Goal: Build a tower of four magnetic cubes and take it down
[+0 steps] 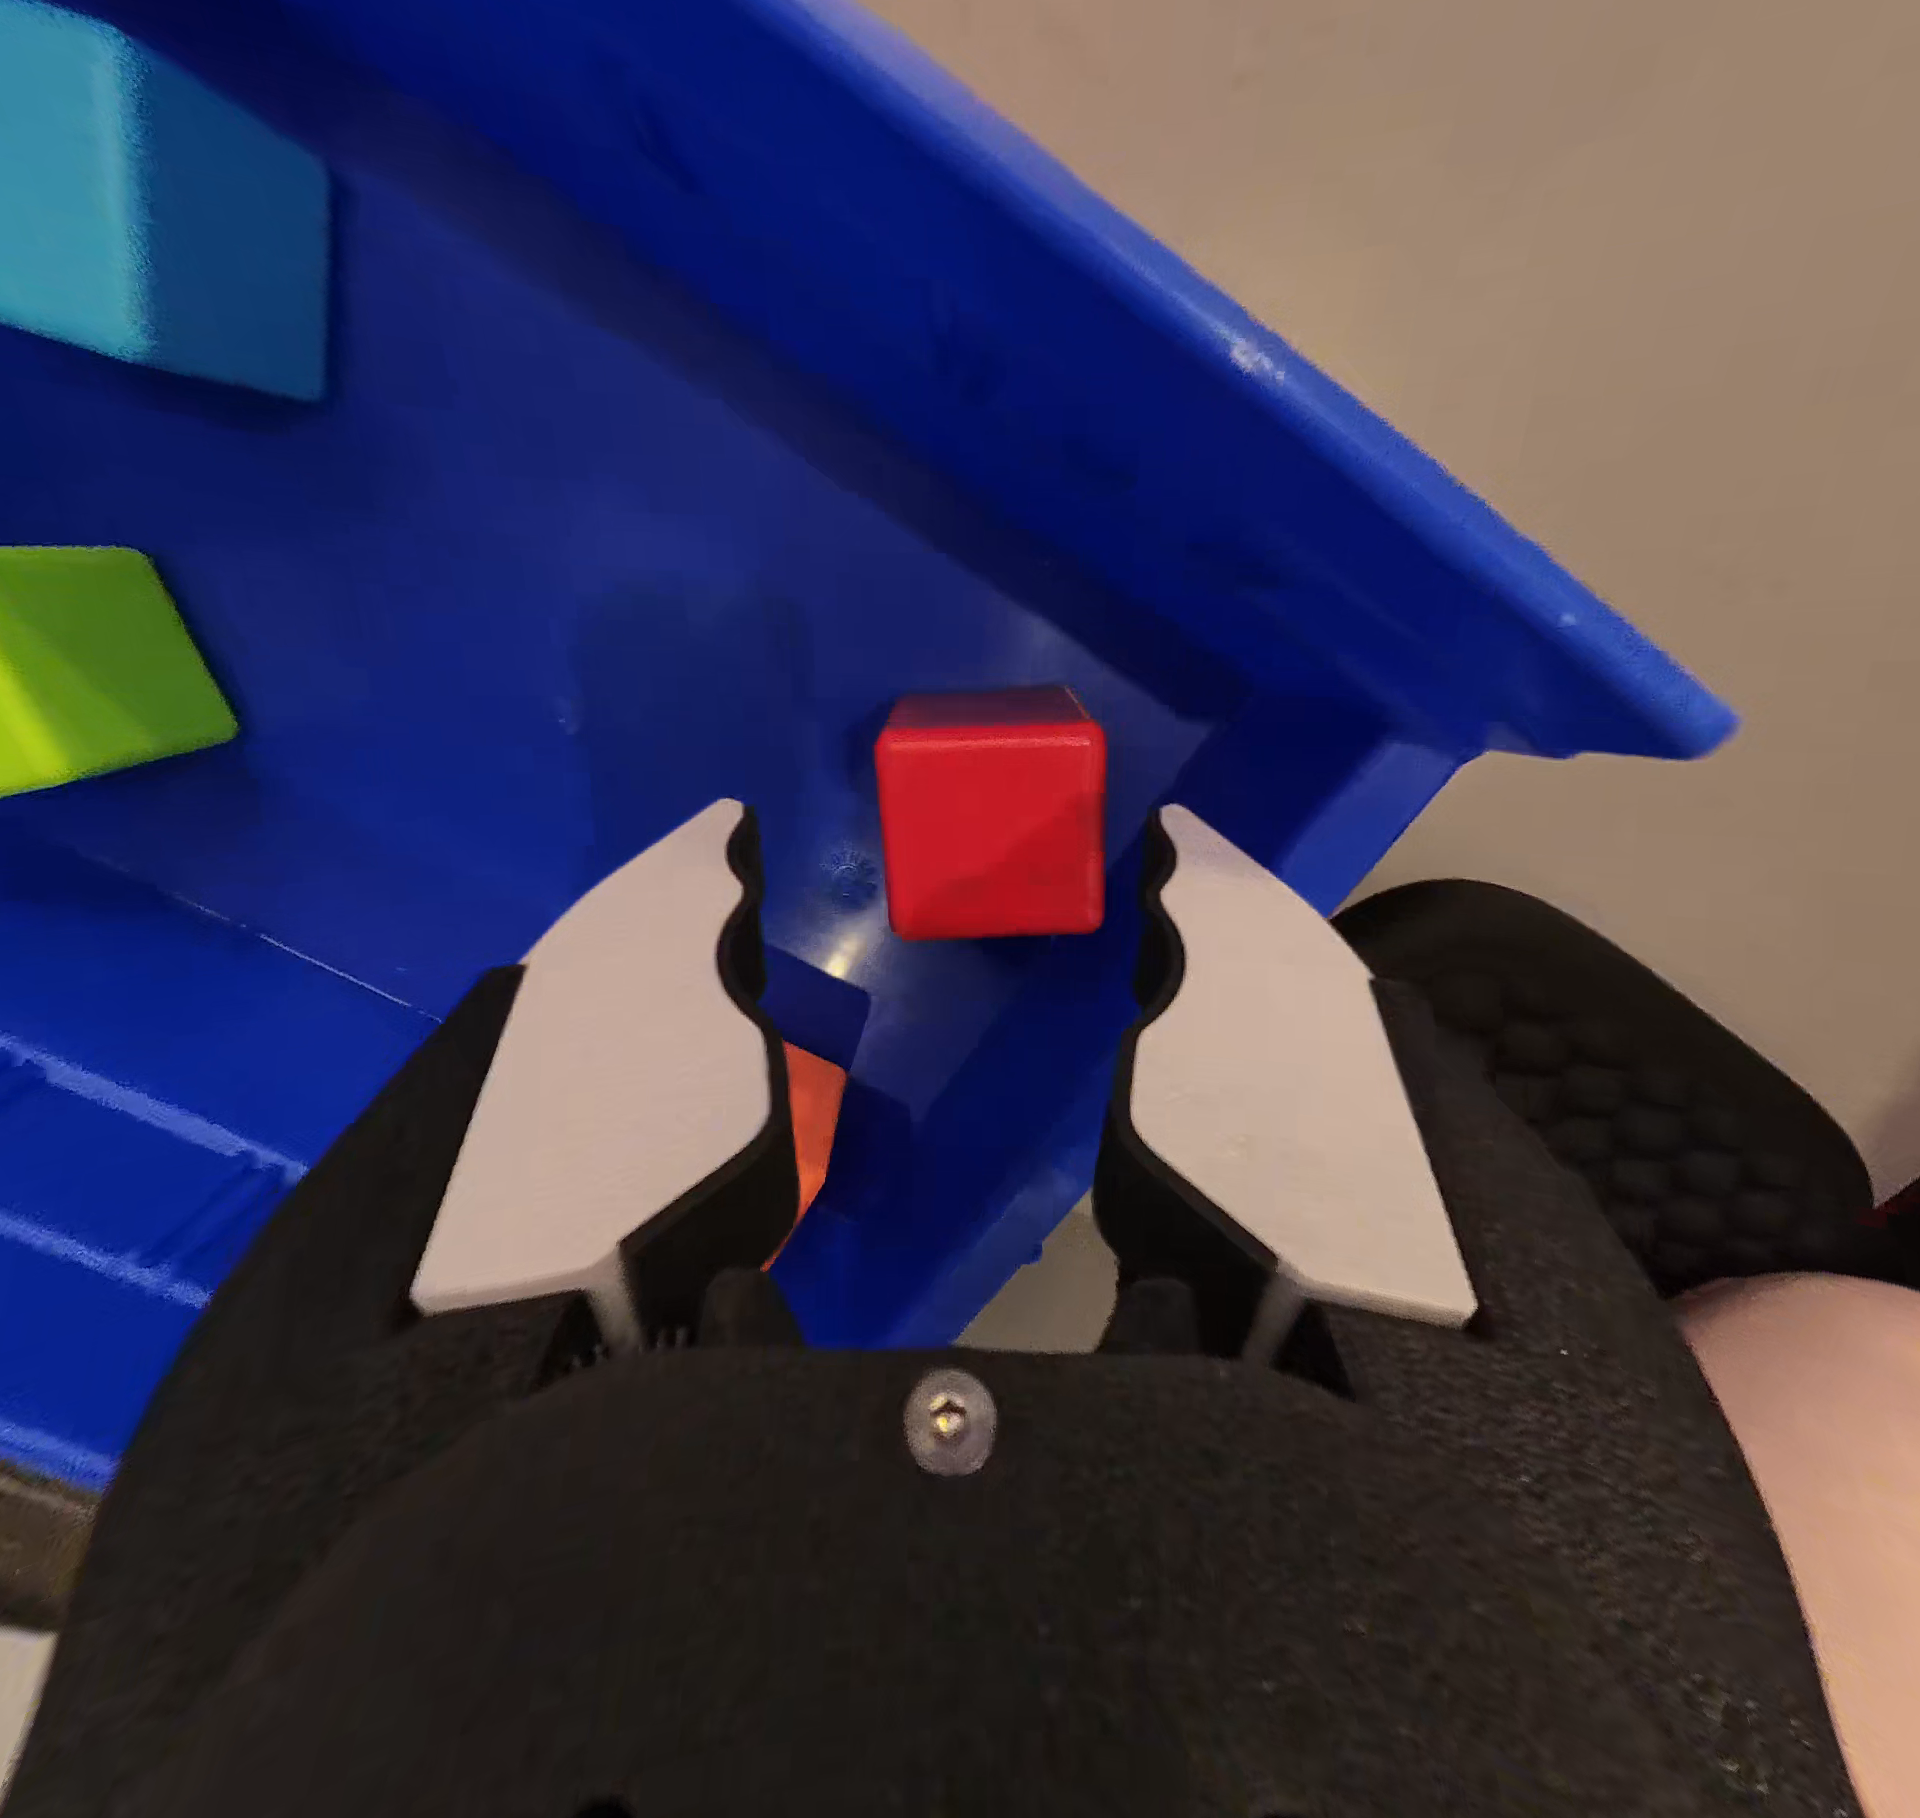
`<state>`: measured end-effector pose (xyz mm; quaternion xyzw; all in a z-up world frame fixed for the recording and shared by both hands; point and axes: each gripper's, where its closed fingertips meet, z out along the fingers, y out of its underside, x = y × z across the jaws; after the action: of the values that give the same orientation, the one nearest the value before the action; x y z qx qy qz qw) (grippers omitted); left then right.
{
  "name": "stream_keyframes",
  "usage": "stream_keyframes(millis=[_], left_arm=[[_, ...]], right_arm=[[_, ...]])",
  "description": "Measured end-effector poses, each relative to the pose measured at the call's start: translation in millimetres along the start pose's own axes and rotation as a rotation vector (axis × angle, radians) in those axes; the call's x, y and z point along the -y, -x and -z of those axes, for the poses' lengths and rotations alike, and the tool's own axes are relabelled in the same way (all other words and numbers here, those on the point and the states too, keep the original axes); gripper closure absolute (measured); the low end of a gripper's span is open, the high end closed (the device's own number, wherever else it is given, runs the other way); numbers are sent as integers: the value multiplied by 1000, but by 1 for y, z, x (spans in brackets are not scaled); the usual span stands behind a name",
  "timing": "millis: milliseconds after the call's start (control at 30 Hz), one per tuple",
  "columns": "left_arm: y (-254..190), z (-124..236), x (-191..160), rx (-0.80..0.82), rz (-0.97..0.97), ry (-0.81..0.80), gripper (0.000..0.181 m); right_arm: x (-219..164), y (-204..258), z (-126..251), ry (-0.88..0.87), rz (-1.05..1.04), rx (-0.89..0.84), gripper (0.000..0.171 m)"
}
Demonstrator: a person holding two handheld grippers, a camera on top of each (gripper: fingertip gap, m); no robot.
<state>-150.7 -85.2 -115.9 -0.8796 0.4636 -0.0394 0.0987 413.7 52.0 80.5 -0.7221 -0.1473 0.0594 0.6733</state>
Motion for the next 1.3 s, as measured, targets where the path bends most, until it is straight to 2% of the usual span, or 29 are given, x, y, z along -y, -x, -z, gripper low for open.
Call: stream_keyframes(millis=[233,300,467,567,700,800,867,967,1100,1300], left_arm=[[0,-25,-6,-26,-21,105,120],[3,-25,-5,-9,-49,91,131],[16,-13,-4,95,-143,40,132],[18,12,6,124,-133,-79,132],[23,81,32,314,-158,-319,132],[-14,131,81,353,-302,-567,132],[-48,139,114,304,-427,-608,132],[-80,118,161,251,-559,-500,132],[-93,61,211,181,-629,-314,133],[-89,-13,235,89,-617,-46,133]], right_arm=[[0,-7,4,-2,-14,-12,96],[2,-9,6,-11,-26,-12,96],[1,-14,8,-10,-39,-18,97],[-1,-18,11,-3,-37,-27,97],[3,-19,14,-17,-50,-25,97],[7,-19,15,-34,-58,-16,98],[8,-17,14,-34,-59,-6,98],[9,-12,13,-24,-54,10,98],[13,-8,15,-28,-48,28,97],[19,-16,21,-64,-88,38,98]])
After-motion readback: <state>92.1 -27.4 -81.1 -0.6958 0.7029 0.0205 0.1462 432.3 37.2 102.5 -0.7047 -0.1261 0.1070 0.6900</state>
